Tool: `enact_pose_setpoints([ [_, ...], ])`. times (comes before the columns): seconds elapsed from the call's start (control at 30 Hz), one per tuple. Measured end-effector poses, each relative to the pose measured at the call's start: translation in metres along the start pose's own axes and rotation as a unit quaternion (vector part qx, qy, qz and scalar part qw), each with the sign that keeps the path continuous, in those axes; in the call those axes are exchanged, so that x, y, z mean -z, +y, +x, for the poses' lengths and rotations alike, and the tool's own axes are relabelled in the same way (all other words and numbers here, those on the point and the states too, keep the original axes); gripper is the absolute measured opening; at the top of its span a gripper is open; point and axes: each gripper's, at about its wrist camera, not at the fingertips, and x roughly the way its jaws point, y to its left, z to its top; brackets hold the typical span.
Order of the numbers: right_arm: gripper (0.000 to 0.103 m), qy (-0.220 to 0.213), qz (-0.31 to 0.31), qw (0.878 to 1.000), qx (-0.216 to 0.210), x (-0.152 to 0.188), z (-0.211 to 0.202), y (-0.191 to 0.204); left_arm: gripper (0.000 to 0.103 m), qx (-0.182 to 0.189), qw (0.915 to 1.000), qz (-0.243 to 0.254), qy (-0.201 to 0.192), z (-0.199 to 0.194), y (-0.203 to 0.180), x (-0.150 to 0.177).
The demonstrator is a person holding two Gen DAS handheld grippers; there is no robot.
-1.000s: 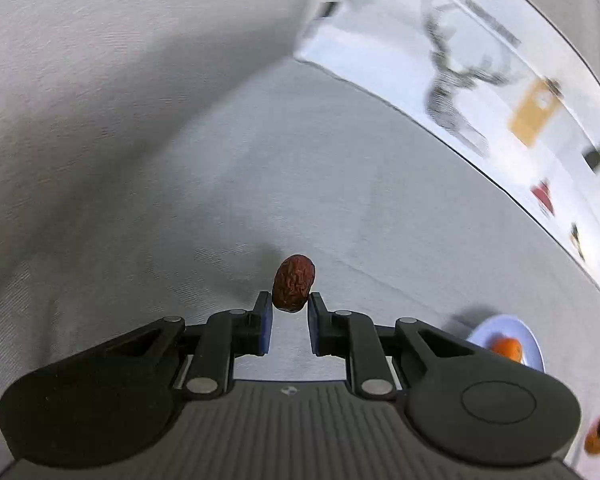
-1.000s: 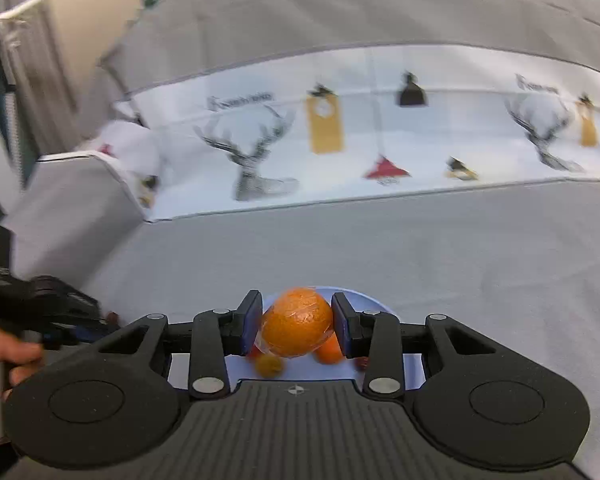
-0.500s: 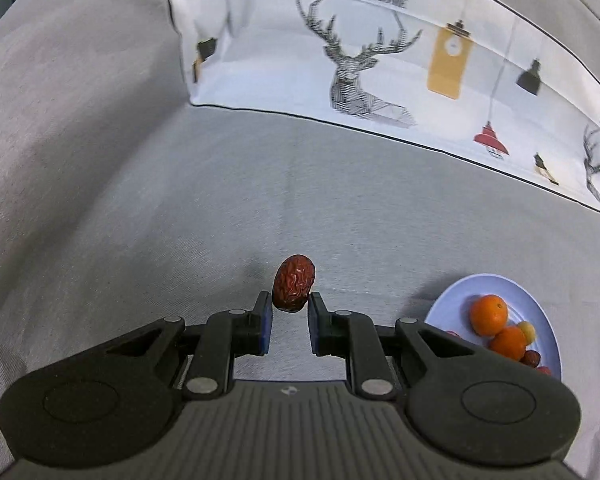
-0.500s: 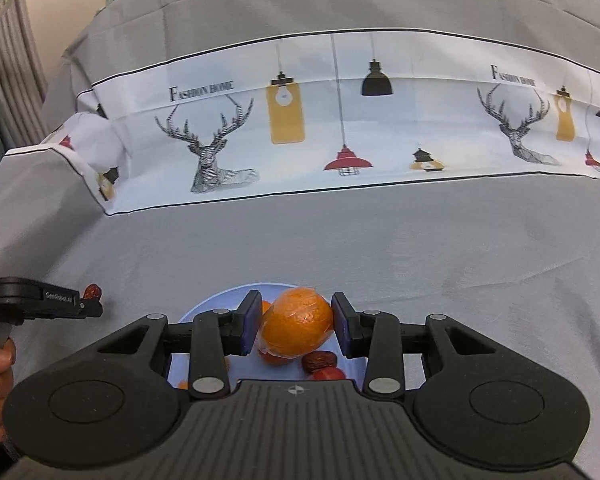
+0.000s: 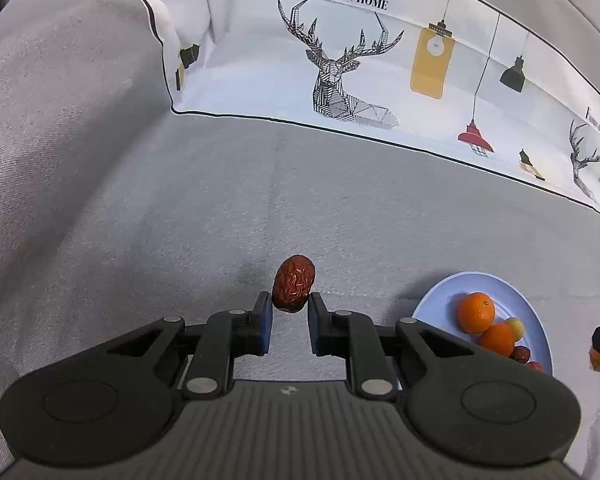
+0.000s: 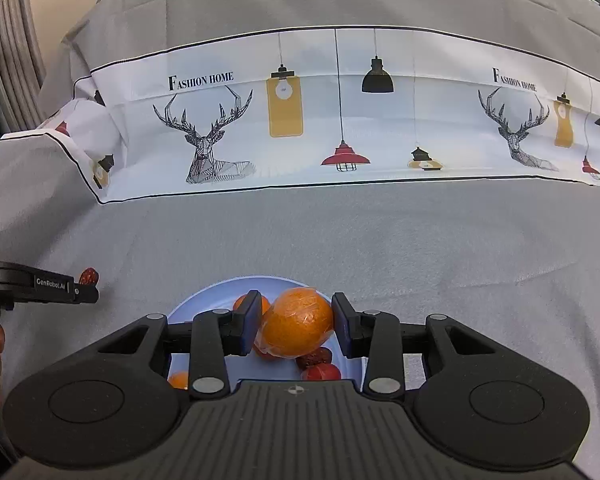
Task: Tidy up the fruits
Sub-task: 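Carry the date and the wrapped orange fruit over the blue plate with both tools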
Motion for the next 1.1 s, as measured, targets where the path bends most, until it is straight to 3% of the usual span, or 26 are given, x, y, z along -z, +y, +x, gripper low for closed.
enact_pose_setpoints([
  [0.23,0.04,0.003,-0.003,1.0,0.006,0.0,0.001,0.002,0.02,0.012,0.9998,0.011,-0.01,-0.003,-0.006,0.0],
  [0.37,0.04,0.006,-0.002,1.0,0.008,0.0,0.002,0.003,0.02,0.07,0.9966,0.042,-0.013,-0.007,-0.021,0.002],
  [0.57,0.04,0.018,-0.009,1.0,0.007,0.002,0.005,0.005,0.02,0.153,0.9755,0.156,-0.024,-0.018,-0.065,0.02],
  [0.77,0.04,0.024,-0.01,1.0,0.009,0.003,0.006,0.004,0.02,0.202,0.9543,0.217,-0.036,-0.026,-0.092,0.04],
  [0.9,0.04,0.027,-0.009,1.0,0.011,0.003,0.007,0.003,0.02,0.213,0.9485,0.231,-0.038,-0.025,-0.096,0.044],
  [1.1,0.04,0.037,-0.015,0.999,0.01,0.005,0.009,0.007,0.02,0.213,0.9492,0.229,-0.034,-0.022,-0.094,0.041],
])
